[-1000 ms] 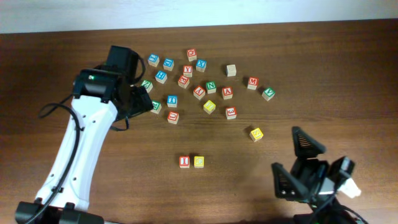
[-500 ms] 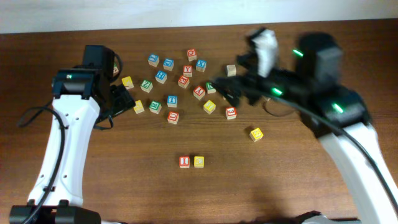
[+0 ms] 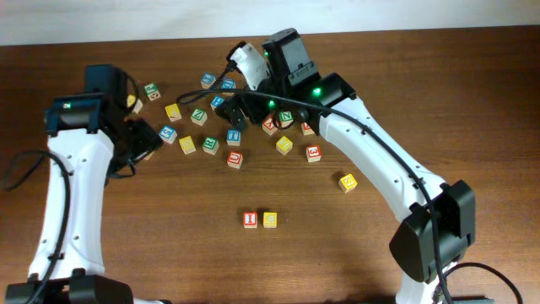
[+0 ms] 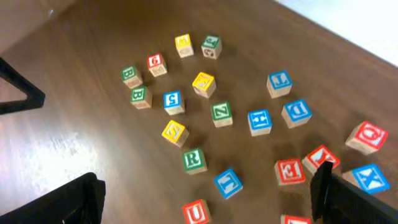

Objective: Spell out ICRA
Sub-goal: 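Reach the right gripper to the green R block and grasp it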

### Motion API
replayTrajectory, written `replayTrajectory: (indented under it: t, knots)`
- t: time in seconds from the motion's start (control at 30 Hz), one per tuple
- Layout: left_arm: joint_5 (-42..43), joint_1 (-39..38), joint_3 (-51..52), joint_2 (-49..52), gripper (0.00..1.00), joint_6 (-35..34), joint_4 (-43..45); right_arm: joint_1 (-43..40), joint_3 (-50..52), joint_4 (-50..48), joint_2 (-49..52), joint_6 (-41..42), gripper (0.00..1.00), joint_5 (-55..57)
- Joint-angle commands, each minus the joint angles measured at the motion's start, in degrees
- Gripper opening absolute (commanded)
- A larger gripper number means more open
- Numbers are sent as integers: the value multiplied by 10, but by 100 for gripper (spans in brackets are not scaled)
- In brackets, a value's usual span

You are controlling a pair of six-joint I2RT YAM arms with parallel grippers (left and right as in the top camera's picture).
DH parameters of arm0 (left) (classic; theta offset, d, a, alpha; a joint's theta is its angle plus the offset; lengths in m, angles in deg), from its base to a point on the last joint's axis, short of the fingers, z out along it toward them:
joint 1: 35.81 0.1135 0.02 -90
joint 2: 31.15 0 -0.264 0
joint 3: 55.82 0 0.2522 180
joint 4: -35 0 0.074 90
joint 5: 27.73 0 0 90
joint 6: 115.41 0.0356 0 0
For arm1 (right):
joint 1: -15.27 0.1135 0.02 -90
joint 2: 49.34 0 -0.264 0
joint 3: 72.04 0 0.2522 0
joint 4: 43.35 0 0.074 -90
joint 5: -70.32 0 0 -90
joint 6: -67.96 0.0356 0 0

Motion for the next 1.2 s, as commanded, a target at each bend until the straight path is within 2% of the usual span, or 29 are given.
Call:
replayTrajectory:
  t: [0.0, 0.13, 0.2, 0.27, 0.4, 0.47, 0.5, 0.6, 0.67, 0.77, 0.8, 1.0, 1.17]
  knots:
    - [1, 27, -1, 3, 99, -19, -6, 6, -9, -8, 11, -9, 98, 7]
    - [0, 34, -1, 3, 99, -31, -10, 19, -9, -17, 66, -10, 99, 3]
    - [0, 36, -1, 3, 99, -45, -10, 39, -9, -26, 84, -36, 99, 9]
    - [0, 46, -1, 3, 99, -50, -10, 68, -9, -33, 108, -48, 100, 89]
    - [35, 71, -1, 3, 99, -56, -17, 88, -9, -51, 137, -77, 89, 108]
    - [35, 75, -1, 3, 99, -56, -18, 96, -9, -50, 144, -96, 89, 108]
    - [35, 76, -1, 3, 99, -56, -18, 101, -9, -51, 154, -101, 94, 109]
    - [24, 76, -1, 3, 99, -56, -23, 107, -9, -59, 179, -101, 92, 112]
    - [24, 76, -1, 3, 99, -56, -26, 107, -9, -66, 191, -101, 86, 112]
    - [24, 76, -1, 3, 99, -56, -26, 108, -9, -83, 198, -101, 84, 111]
    - [24, 76, -1, 3, 99, -56, -26, 110, -9, -89, 198, -102, 75, 112]
    - [24, 76, -1, 3, 99, -56, -26, 129, -8, -108, 210, -101, 74, 112]
    - [24, 76, -1, 3, 99, -56, -26, 129, -7, -104, 214, -101, 74, 156]
